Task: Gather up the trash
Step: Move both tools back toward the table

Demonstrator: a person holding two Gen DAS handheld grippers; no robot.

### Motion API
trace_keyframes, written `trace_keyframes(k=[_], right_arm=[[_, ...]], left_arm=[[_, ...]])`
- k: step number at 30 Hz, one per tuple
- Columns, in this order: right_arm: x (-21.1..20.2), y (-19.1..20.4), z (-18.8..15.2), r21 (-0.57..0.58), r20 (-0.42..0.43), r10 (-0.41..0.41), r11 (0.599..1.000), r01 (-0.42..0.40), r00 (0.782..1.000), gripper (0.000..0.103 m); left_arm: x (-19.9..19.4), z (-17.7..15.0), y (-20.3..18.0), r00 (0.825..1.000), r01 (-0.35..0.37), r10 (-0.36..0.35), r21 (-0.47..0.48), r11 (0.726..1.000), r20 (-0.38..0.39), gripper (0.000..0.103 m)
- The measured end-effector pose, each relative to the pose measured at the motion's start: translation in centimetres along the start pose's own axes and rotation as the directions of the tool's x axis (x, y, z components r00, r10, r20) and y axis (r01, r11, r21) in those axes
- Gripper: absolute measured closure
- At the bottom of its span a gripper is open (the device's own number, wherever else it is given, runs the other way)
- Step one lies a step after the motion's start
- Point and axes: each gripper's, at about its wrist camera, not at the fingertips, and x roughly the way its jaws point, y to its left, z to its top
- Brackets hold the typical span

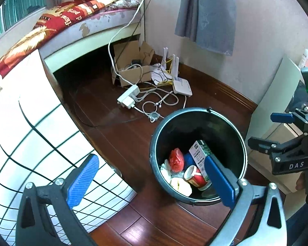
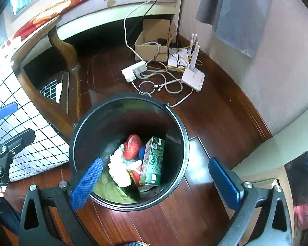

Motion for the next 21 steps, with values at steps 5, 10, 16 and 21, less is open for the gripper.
trace_keyframes(k=[5,10,16,21], right_arm=[[-1.7,0.5,0.8,-0.002,0.049,0.011,1.0,-0.011,0.999,0.0],[-3.4,1.6,1.7,-0.015,0.102,0.022,1.0,-0.021,0.994,0.0],[-5.0,3.4,3.0,-0.042,0.174,0.046,0.998,-0.039,0.984,0.0],[-6.3,5.3,4.3,-0.069,0.235,0.072,0.996,-0.057,0.969,0.0]], left_arm=[[-1.6,0.7,0.2,0.999,-0.005,0.005,-0.003,1.0,0.035,0.0],[-3.6,1.4,0.7,0.997,-0.017,0.018,-0.009,1.0,0.077,0.0],[-5.6,1.9,2.0,0.991,-0.039,0.042,-0.027,0.999,0.125,0.0],[-7.3,2.0,3.9,0.985,-0.065,0.072,-0.054,0.996,0.155,0.0]])
